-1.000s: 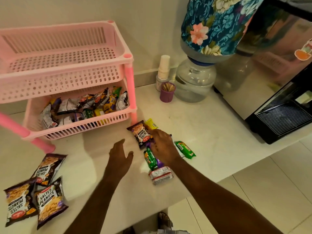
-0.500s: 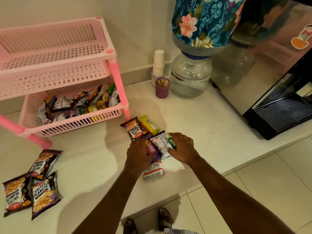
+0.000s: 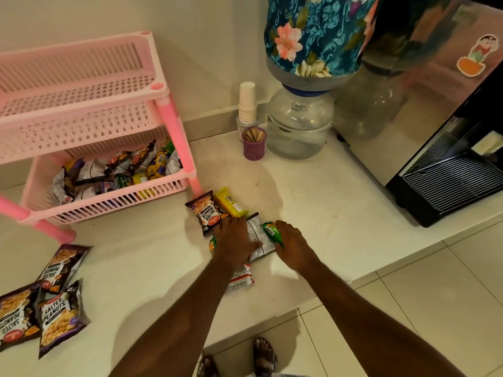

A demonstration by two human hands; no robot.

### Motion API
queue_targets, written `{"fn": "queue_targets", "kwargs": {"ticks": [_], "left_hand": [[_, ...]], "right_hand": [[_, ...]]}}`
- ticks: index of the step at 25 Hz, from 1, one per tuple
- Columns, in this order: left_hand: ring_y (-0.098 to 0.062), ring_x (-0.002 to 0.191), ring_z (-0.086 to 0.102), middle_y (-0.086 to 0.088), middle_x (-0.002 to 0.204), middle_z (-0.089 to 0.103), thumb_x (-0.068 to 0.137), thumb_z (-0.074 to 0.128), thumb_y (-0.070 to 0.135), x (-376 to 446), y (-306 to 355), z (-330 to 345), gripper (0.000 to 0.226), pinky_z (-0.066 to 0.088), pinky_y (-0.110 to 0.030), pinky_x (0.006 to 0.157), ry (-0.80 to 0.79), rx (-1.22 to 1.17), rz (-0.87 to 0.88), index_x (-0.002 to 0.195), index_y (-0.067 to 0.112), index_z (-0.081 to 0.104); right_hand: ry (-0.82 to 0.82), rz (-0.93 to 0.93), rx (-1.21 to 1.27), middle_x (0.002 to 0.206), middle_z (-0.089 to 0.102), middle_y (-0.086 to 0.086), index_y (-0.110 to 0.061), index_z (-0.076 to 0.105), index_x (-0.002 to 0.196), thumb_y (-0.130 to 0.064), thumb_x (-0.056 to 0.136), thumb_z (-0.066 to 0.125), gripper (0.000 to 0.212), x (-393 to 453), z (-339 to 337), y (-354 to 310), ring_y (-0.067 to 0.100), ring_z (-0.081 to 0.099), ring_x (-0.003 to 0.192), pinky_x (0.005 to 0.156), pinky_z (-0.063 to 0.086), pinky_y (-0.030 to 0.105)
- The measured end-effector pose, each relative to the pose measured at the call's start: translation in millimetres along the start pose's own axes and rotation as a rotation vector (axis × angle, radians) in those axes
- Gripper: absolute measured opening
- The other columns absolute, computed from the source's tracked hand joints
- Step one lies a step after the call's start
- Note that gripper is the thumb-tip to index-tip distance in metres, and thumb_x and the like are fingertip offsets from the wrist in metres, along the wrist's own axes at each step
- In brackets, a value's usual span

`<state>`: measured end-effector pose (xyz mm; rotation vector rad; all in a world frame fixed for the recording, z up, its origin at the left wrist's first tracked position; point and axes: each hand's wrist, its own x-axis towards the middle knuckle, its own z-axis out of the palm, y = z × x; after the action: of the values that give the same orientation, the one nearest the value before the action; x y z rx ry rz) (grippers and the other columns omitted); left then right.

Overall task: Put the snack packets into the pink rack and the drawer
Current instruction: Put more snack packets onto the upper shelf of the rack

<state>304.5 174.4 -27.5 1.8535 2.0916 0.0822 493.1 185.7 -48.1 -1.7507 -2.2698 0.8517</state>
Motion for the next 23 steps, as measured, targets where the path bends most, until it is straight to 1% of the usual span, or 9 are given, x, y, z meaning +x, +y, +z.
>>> {"fn": "queue_targets", "kwargs": {"ticks": [6, 8, 11, 13, 15, 17, 19, 21, 23], "left_hand": [[-0.029, 0.127, 0.048, -0.006, 0.130, 0.057, 0.075, 0.076, 0.056, 10.2, 14.5, -8.6, 0.071, 0.034, -0.044, 0.106, -0.037, -0.051, 0.019, 0.132, 0.020, 0.054], [-0.028, 0.120, 0.055, -0.005, 0.123, 0.061, 0.077, 0.077, 0.051, 9.2, 17.4, -15.8, 0.061, 0.035, -0.043, 0.104, -0.010, -0.131, 0.021, 0.126, 0.019, 0.059], [-0.024, 0.112, 0.061, -0.006, 0.123, 0.064, 0.075, 0.083, 0.036, 4.8, 12.7, -28.1, 0.057, 0.047, -0.041, 0.099, -0.061, -0.378, -0.003, 0.126, 0.016, 0.064], [-0.016, 0.109, 0.061, -0.001, 0.125, 0.062, 0.072, 0.086, 0.030, 0.7, 3.4, -41.7, 0.060, 0.050, -0.033, 0.090, -0.093, -0.534, -0.042, 0.127, 0.018, 0.064], [-0.004, 0.102, 0.059, 0.007, 0.122, 0.059, 0.070, 0.087, 0.031, -1.0, -8.6, -64.3, 0.060, 0.045, -0.019, 0.080, -0.073, -0.643, -0.049, 0.125, 0.024, 0.064], [0.002, 0.096, 0.058, 0.013, 0.115, 0.057, 0.069, 0.087, 0.030, -3.8, -23.5, -95.3, 0.056, 0.042, -0.010, 0.073, -0.015, -0.736, -0.026, 0.120, 0.032, 0.064], [0.002, 0.093, 0.064, 0.017, 0.113, 0.061, 0.068, 0.089, 0.034, -8.7, -38.7, -132.8, 0.053, 0.050, -0.013, 0.076, 0.049, -0.805, -0.007, 0.115, 0.034, 0.065], [0.004, 0.091, 0.068, 0.017, 0.112, 0.069, 0.065, 0.089, 0.044, -15.9, -54.8, -174.0, 0.056, 0.057, -0.022, 0.079, 0.112, -0.854, 0.033, 0.116, 0.038, 0.067], [0.003, 0.096, 0.070, 0.019, 0.112, 0.072, 0.062, 0.089, 0.053, -23.1, -75.1, -218.9, 0.060, 0.056, -0.023, 0.080, 0.187, -0.906, 0.079, 0.117, 0.043, 0.066]], "right_hand": [[0.032, -0.008, 0.130, 0.146, 0.050, 0.014, -0.007, 0.034, 0.152, -0.019, 0.098, 0.059, 0.060, -3.2, -3.8, 7.6, 0.032, 0.050, 0.130, 0.108, 0.042, 0.038], [0.023, 0.024, 0.223, 0.146, 0.050, 0.012, -0.011, 0.034, 0.151, -0.020, 0.097, 0.060, 0.061, -0.1, -9.0, 5.4, 0.029, 0.051, 0.131, 0.109, 0.044, 0.039], [0.046, 0.039, 0.316, 0.143, 0.052, 0.009, -0.017, 0.034, 0.150, -0.019, 0.094, 0.063, 0.063, 5.9, -17.1, -4.9, 0.025, 0.055, 0.126, 0.105, 0.050, 0.040], [0.087, 0.025, 0.374, 0.138, 0.056, 0.009, -0.020, 0.036, 0.146, -0.014, 0.092, 0.064, 0.061, 10.5, -24.6, -17.2, 0.021, 0.059, 0.118, 0.095, 0.055, 0.031], [0.126, -0.007, 0.440, 0.133, 0.059, 0.008, -0.025, 0.037, 0.143, -0.010, 0.090, 0.063, 0.061, 17.5, -35.6, -35.5, 0.014, 0.063, 0.111, 0.080, 0.054, 0.013], [0.162, -0.050, 0.498, 0.132, 0.059, 0.002, -0.033, 0.036, 0.141, -0.010, 0.090, 0.063, 0.062, 25.7, -51.0, -63.4, 0.008, 0.063, 0.110, 0.073, 0.051, 0.006], [0.204, -0.100, 0.529, 0.132, 0.058, -0.005, -0.037, 0.036, 0.140, -0.009, 0.089, 0.064, 0.064, 34.2, -69.2, -95.9, 0.002, 0.062, 0.110, 0.074, 0.050, 0.003], [0.251, -0.169, 0.548, 0.130, 0.058, -0.009, -0.039, 0.037, 0.138, -0.009, 0.088, 0.066, 0.065, 43.1, -90.3, -132.0, -0.012, 0.059, 0.107, 0.074, 0.047, 0.000], [0.296, -0.255, 0.556, 0.126, 0.056, -0.021, -0.041, 0.039, 0.137, -0.011, 0.089, 0.067, 0.064, 54.2, -112.9, -171.3, -0.019, 0.057, 0.105, 0.076, 0.046, -0.001]]}}
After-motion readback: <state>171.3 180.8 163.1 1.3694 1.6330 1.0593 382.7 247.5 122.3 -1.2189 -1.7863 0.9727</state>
